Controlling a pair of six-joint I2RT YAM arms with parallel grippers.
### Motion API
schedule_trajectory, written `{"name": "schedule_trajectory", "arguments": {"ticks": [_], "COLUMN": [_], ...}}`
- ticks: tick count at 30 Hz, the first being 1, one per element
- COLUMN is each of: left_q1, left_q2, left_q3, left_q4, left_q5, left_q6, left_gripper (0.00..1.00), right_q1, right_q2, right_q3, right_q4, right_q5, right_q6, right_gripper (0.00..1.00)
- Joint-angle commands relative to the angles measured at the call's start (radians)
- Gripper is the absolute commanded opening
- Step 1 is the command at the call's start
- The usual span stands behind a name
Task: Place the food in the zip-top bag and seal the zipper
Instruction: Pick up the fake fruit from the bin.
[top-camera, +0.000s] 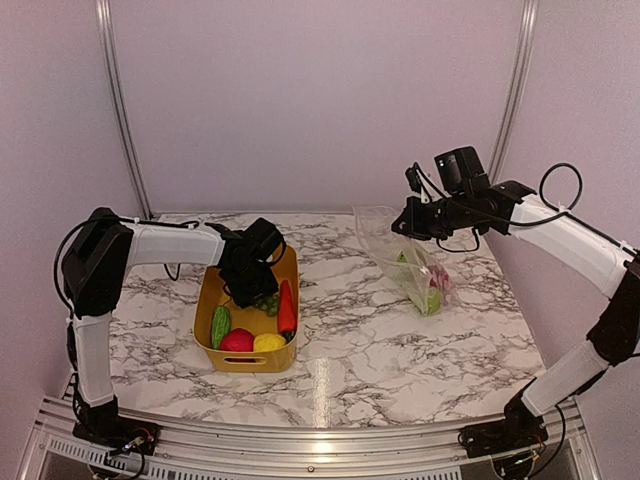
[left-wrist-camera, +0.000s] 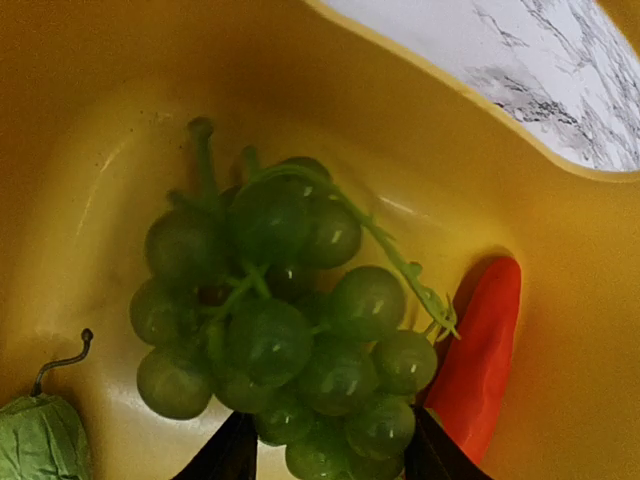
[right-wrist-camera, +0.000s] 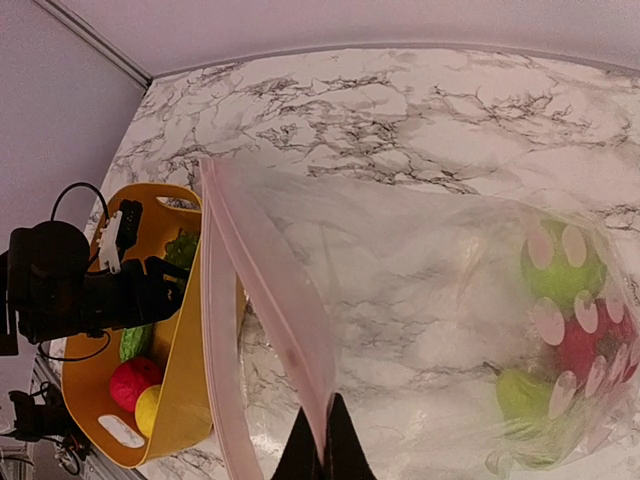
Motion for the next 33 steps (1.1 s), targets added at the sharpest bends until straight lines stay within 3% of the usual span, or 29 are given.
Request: {"name": "schedule_trajectory", "arguments": {"ticks": [1, 8, 13, 20, 27, 33], "left_q1": [0.014, 0.02, 0.02, 0.019, 0.004, -0.024], "left_q2": [0.063, 0.065, -0.016, -0.172, -0.31, -0.342], "left_q3": [0.032, 0.037, 0.04, 0.038, 0.004, 0.038], "left_q4": [0.002, 0.029, 0.012, 0.027, 0.277, 0.521], "left_q5": [0.053, 0.052, 0.007, -0.005, 0.139, 0.272], "left_q6": [0.003, 0.073, 0.133, 0.208, 0.267, 0.267], "left_gripper": [0.46, 0.1, 0.01, 0.0, 0.0, 0.0], "right_q1": [0.01, 0.01, 0.011, 0.011, 0.015, 0.016], "right_q2": [0.005, -0.005, -0.013, -0.012, 0.008, 0.025], "right_q3": [0.026, 0.013, 0.014, 0.023, 0.053, 0.089], "right_q4": [0.0, -0.001, -0.007, -0.002, -0.004, -0.008], "right_q5": [-0.004, -0.004, 0.005, -0.002, -0.017, -0.039], "right_q6": [-0.003, 0.007, 0.009, 0.017, 0.024, 0.034], "right_gripper": [0.0, 0.0, 0.0, 0.0, 0.0, 0.0]}}
